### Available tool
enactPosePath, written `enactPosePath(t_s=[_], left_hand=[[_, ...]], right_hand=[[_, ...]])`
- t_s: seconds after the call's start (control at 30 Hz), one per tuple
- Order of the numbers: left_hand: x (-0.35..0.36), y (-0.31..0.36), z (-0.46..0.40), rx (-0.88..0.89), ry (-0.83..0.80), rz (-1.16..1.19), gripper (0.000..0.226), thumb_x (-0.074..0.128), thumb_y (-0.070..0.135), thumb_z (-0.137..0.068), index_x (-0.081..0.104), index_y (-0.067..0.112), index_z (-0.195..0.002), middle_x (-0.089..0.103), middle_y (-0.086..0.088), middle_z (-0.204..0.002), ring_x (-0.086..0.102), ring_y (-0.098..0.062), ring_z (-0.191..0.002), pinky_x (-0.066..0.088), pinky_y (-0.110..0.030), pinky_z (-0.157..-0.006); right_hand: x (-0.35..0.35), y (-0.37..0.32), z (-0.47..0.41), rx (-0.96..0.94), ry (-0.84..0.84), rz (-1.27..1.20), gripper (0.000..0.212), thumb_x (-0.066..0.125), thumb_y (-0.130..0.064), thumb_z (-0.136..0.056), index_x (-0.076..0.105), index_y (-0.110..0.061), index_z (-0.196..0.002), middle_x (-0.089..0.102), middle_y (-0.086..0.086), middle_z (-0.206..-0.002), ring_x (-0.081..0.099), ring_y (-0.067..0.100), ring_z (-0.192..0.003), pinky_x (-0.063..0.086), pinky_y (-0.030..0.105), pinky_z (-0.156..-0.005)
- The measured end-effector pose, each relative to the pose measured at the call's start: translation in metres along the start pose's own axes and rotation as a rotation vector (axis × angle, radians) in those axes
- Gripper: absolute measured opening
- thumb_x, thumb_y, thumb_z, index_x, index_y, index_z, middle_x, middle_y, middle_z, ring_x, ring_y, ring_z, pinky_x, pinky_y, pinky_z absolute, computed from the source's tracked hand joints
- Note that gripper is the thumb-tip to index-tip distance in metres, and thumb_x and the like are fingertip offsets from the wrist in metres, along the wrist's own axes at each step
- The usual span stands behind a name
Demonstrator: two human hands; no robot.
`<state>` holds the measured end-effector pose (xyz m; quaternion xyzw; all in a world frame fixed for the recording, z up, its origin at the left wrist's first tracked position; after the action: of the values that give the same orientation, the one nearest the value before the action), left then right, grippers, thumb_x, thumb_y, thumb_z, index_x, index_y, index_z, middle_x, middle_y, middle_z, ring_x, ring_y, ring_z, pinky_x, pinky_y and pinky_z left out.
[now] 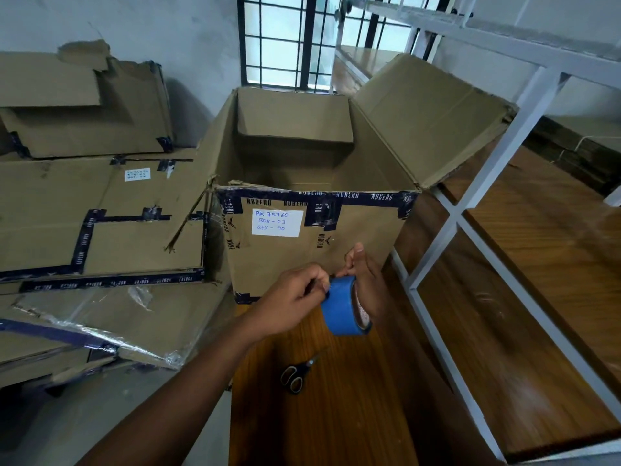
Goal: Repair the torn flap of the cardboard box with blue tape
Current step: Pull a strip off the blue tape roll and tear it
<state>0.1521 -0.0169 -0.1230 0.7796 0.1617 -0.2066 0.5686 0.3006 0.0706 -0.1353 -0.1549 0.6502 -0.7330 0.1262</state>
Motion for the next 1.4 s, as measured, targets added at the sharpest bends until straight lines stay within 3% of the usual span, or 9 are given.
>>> enactPosePath(t_s=[0.13, 0.27, 0.47, 0.6, 0.77, 0.87, 1.13, 1.27, 1.4], left_hand=[[-0.001, -0.008, 0.002, -0.096, 0.023, 0.129, 0.016, 0.053, 0.021, -0.109, 0.061, 0.032, -0.101, 0.065, 0.007, -0.096, 0.064, -0.016, -0.092, 0.055, -0.041, -0.083], [-0.002, -0.014, 0.003, -0.158, 0.038, 0.201, 0.025, 0.061, 0.037, -0.104, 0.066, 0.028, -0.126, 0.068, 0.012, -0.104, 0.067, -0.019, -0.104, 0.057, -0.037, -0.095], [0.001, -0.015, 0.002, -0.128, 0.164, 0.179, 0.013, 0.076, 0.019, -0.099, 0.074, 0.028, -0.109, 0.07, 0.011, -0.098, 0.067, -0.014, -0.095, 0.056, -0.029, -0.087], [0.0, -0.013, 0.0, -0.141, 0.137, 0.126, 0.012, 0.071, 0.018, -0.103, 0.073, 0.029, -0.101, 0.069, 0.009, -0.099, 0.066, -0.014, -0.098, 0.055, -0.03, -0.088], [0.001, -0.011, -0.002, -0.122, 0.112, -0.022, 0.015, 0.065, 0.019, -0.106, 0.065, 0.033, -0.099, 0.067, 0.009, -0.101, 0.063, -0.008, -0.096, 0.048, -0.025, -0.078], [0.002, -0.007, -0.002, -0.084, 0.155, -0.109, 0.012, 0.066, 0.017, -0.105, 0.063, 0.027, -0.099, 0.065, 0.011, -0.1, 0.062, -0.004, -0.095, 0.048, -0.024, -0.079], [0.002, -0.012, -0.001, -0.114, 0.204, -0.058, 0.021, 0.071, 0.01, -0.102, 0.071, 0.021, -0.121, 0.073, 0.01, -0.103, 0.068, -0.003, -0.099, 0.047, -0.006, -0.082], [0.001, -0.012, -0.002, -0.111, 0.202, -0.096, 0.016, 0.07, 0.01, -0.102, 0.076, 0.022, -0.113, 0.075, 0.01, -0.106, 0.069, -0.004, -0.099, 0.049, -0.009, -0.082], [0.0, -0.01, -0.004, -0.11, 0.173, -0.184, 0.016, 0.071, 0.006, -0.097, 0.075, 0.02, -0.103, 0.073, 0.01, -0.096, 0.067, -0.004, -0.09, 0.049, -0.012, -0.078]], right_hand=[[-0.006, 0.006, -0.004, 0.033, 0.033, 0.024, 0.05, 0.044, -0.066, -0.097, 0.057, -0.019, -0.086, 0.057, 0.002, -0.065, 0.054, 0.02, -0.058, 0.045, 0.034, -0.062], [-0.006, 0.002, -0.005, 0.023, 0.037, 0.03, 0.054, 0.046, -0.072, -0.09, 0.056, -0.019, -0.086, 0.055, 0.006, -0.067, 0.052, 0.022, -0.057, 0.042, 0.032, -0.058], [-0.009, 0.001, -0.009, 0.003, 0.097, 0.07, 0.048, 0.042, -0.058, -0.107, 0.056, -0.019, -0.084, 0.055, 0.003, -0.064, 0.053, 0.021, -0.057, 0.044, 0.034, -0.062], [-0.01, 0.004, -0.013, -0.011, 0.119, 0.118, 0.045, 0.048, -0.071, -0.095, 0.063, -0.036, -0.07, 0.058, -0.004, -0.061, 0.056, 0.02, -0.059, 0.045, 0.039, -0.07], [-0.01, -0.004, -0.013, -0.134, 0.148, 0.311, 0.045, 0.036, -0.062, -0.104, 0.059, -0.029, -0.083, 0.064, -0.006, -0.064, 0.064, 0.021, -0.069, 0.054, 0.047, -0.078], [-0.01, -0.01, -0.011, -0.214, 0.174, 0.404, 0.04, 0.032, -0.044, -0.114, 0.056, -0.025, -0.088, 0.064, -0.005, -0.069, 0.065, 0.008, -0.067, 0.054, 0.038, -0.074], [-0.007, -0.015, -0.002, -0.233, 0.181, 0.442, 0.036, 0.031, -0.034, -0.115, 0.054, -0.019, -0.093, 0.061, 0.002, -0.074, 0.059, -0.001, -0.062, 0.047, 0.012, -0.06], [-0.006, -0.017, -0.001, -0.227, 0.167, 0.471, 0.038, 0.03, -0.032, -0.116, 0.055, -0.008, -0.101, 0.059, 0.003, -0.075, 0.057, -0.003, -0.061, 0.046, 0.011, -0.059], [-0.005, -0.014, -0.004, -0.225, 0.165, 0.461, 0.038, 0.03, -0.034, -0.116, 0.056, -0.012, -0.099, 0.061, 0.005, -0.077, 0.059, -0.001, -0.062, 0.048, 0.013, -0.059]])
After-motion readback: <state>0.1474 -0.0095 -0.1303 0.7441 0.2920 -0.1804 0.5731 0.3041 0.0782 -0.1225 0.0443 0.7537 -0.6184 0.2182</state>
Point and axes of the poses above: each hand's wrist, its own z-axis away from the middle knuckle, its own x-axis out of the palm, y = z × x, the point moved 5 cm from there along -z, towards the middle knuckle
